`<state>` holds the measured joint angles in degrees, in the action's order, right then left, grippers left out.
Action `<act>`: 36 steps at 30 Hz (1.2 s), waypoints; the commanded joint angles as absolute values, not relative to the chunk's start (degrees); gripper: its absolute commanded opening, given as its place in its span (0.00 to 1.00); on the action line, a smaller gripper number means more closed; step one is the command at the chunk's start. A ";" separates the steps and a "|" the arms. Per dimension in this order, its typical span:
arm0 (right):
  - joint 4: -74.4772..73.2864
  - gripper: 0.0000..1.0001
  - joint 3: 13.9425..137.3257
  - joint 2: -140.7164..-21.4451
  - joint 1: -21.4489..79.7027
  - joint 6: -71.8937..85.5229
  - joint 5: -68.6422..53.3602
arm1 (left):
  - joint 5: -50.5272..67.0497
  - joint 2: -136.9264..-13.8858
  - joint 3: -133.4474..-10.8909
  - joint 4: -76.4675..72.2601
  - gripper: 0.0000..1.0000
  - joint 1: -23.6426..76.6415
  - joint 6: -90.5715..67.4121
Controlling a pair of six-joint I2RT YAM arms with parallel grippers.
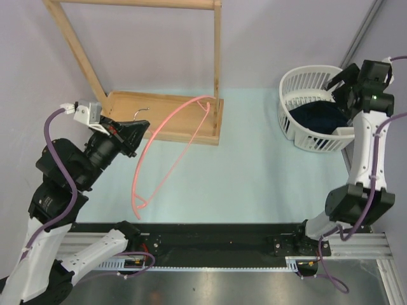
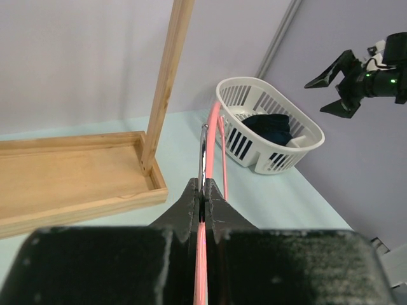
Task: Remove the shorts from the hanger
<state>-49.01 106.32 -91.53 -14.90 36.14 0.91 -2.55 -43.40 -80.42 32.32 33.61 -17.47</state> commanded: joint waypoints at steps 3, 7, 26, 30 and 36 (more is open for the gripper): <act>-45.90 0.95 93.29 -76.40 -7.66 34.63 -9.82 | 1.49 -44.82 -81.21 29.44 0.00 33.31 -21.44; -36.40 0.95 84.65 -69.18 3.13 36.73 -24.86 | 2.72 -45.26 -80.51 29.62 0.00 33.31 -22.76; -27.41 0.78 83.67 -73.65 39.19 47.02 -20.39 | 1.33 -40.78 -68.82 21.27 0.00 33.31 -35.77; -30.32 0.76 83.67 -74.27 40.95 46.41 -15.66 | 0.09 -40.26 -69.96 22.41 0.00 33.31 -34.90; -31.38 0.77 83.67 -73.48 41.22 45.88 -10.56 | -3.33 -39.81 -70.58 23.73 0.00 33.31 -34.10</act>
